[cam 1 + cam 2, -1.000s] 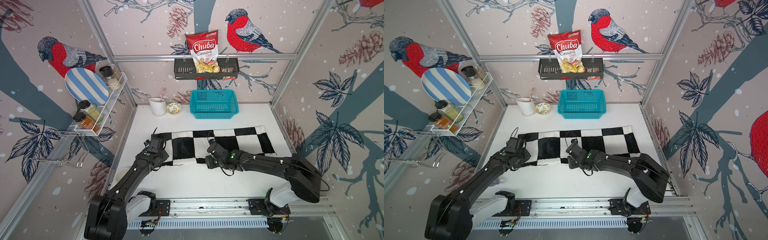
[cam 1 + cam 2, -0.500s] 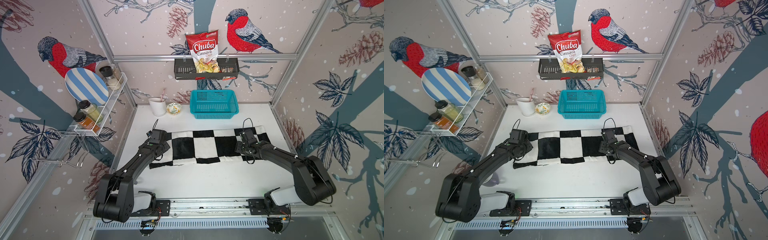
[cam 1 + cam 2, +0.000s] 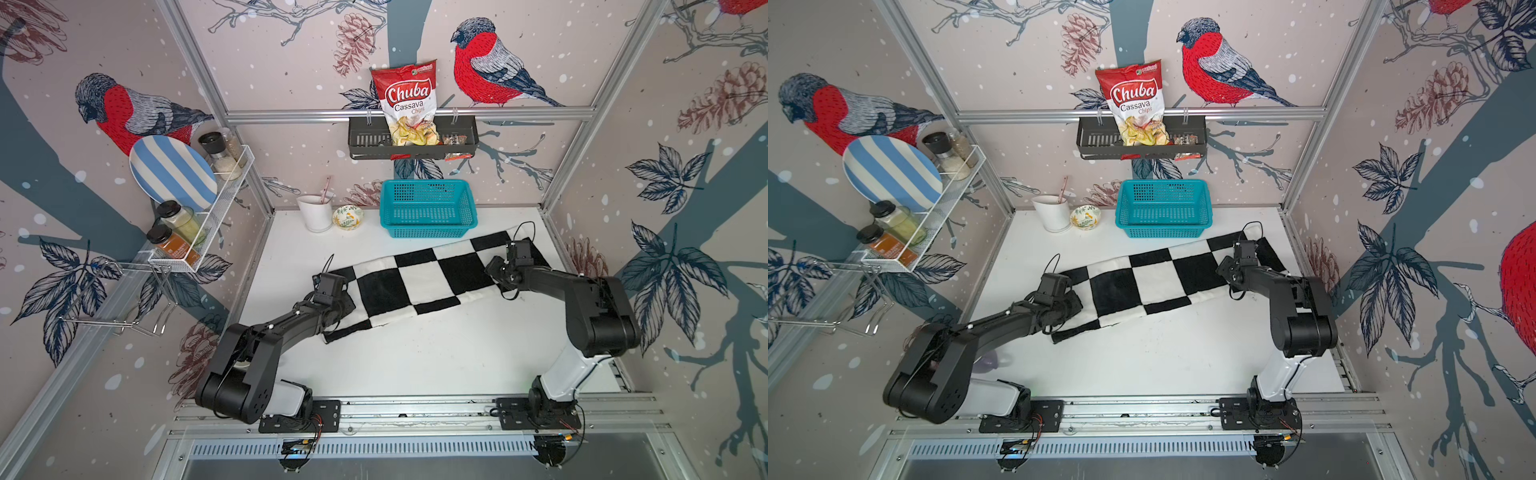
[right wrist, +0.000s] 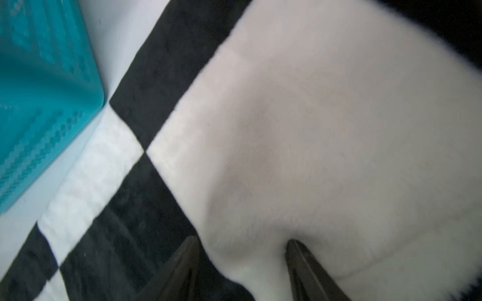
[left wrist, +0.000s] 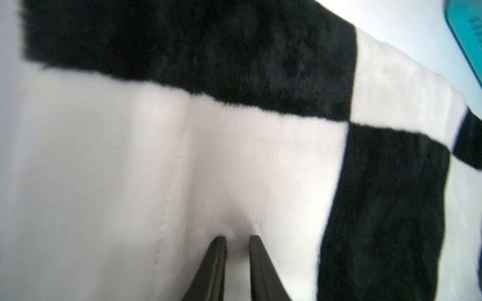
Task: Roll up the pillowcase
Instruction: Adjust the pillowcase at the center of the board, then roll the pillowcase at the center of the board.
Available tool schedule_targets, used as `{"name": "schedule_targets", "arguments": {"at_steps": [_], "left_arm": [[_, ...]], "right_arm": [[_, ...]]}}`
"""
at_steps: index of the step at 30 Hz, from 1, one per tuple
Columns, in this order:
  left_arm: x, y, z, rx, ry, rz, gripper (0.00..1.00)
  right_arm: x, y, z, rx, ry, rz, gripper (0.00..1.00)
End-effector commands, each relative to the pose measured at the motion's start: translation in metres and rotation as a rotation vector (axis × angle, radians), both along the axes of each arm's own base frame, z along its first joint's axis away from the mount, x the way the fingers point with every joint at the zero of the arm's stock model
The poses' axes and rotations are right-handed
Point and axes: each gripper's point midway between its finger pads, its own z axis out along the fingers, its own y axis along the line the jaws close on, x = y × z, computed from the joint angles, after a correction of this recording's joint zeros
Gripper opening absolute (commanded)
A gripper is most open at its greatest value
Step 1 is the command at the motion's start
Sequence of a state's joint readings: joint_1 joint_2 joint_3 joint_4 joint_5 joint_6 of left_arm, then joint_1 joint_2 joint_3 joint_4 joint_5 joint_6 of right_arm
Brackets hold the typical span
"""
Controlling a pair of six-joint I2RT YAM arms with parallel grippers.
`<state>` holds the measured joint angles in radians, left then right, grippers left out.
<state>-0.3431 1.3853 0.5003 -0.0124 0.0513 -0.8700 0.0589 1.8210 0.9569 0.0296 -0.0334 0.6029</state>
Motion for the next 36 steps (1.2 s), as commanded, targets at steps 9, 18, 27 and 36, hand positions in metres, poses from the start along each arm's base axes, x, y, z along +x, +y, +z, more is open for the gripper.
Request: {"name": "schedule_targets", "arguments": {"at_steps": [9,18,27,36], "left_arm": [[-0.057,-0.088,0.045,-0.117,0.093,-0.19,0.57],[-0.032,-0.012,0.062,0.117,0.038,-0.119,0.64],[-0.018,0.018,0.042,0.08,0.072,-0.085,0.6],[-0.002,0.025,0.016,0.057,0.096,-0.066,0.56]], "right_arm": [[0.064,-0.043,0.003,-0.055,0.036,-0.04,0.65],[0.019,0.025,0.067,-0.171,-0.096,0.103,0.82],[-0.088,0.172,0.114,-0.232,-0.27,0.504,0.86],[-0.235,0.334,0.125,-0.243,-0.443,0.993,0.86]]}}
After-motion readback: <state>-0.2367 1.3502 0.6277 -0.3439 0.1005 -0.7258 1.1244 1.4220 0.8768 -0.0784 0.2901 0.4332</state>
